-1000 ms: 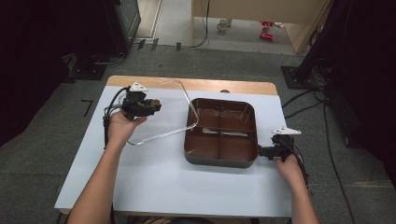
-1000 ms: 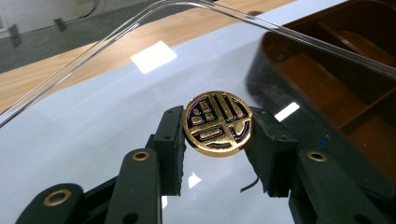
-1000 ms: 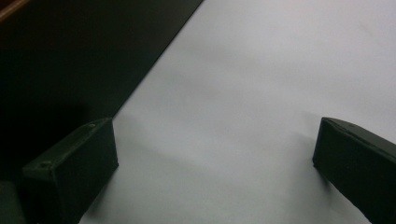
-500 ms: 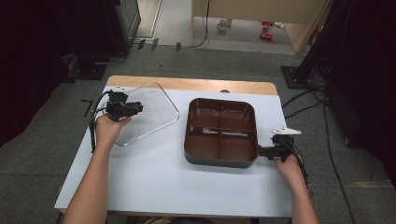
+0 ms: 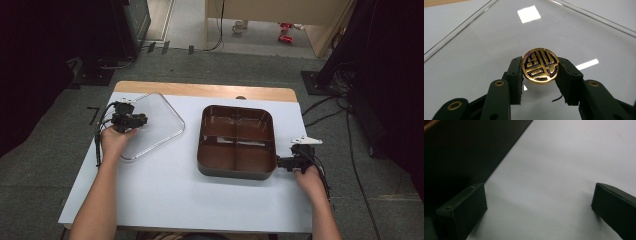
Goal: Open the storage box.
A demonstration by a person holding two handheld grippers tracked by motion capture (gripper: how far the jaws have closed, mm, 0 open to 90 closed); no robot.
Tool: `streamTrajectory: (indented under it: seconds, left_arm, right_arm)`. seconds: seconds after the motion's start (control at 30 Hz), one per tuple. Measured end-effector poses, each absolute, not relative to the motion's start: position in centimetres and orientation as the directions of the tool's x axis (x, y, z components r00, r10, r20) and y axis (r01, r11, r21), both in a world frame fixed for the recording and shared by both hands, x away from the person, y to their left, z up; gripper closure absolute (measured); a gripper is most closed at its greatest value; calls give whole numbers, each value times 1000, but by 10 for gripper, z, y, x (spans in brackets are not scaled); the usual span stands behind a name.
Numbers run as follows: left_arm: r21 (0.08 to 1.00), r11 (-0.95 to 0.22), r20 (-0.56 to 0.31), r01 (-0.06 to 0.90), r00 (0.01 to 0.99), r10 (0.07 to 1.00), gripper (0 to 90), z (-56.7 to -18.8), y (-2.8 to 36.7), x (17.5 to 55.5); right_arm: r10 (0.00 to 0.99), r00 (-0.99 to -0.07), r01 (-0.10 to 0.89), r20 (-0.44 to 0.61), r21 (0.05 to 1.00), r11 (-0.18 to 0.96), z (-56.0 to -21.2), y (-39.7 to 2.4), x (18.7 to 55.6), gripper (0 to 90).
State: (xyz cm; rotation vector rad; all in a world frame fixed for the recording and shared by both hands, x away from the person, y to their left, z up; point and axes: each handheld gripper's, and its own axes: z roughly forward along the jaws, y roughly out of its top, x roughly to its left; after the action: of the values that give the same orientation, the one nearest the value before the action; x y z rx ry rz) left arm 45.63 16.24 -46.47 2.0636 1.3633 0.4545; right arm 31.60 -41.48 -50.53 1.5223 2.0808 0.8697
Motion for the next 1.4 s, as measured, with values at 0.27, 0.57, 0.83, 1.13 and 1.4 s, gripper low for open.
streamTrajectory:
  seconds: [0.27,0.57,0.83,1.13,1.4]
  left_arm:
    - [659,-292,-30,693,412,911,587,-469,160,458]
    - [675,-261,-56,690,400,915,558,-469,159,459]
    - [662,-316,14,680,410,912,459,-462,149,455]
    - [661,-285,-31,694,404,914,436,-460,153,454]
    - [646,-275,-48,712,398,916,390,-461,152,454]
  right_arm:
    - [949,-314,688,30,696,206,-505,-415,316,0]
    - [949,-314,688,30,696,206,-505,-415,316,0]
    - [949,-314,688,29,696,207,-505,-415,316,0]
    - [949,-314,688,29,696,206,-505,-415,316,0]
    - [949,-314,688,29,696,206,-505,-415,316,0]
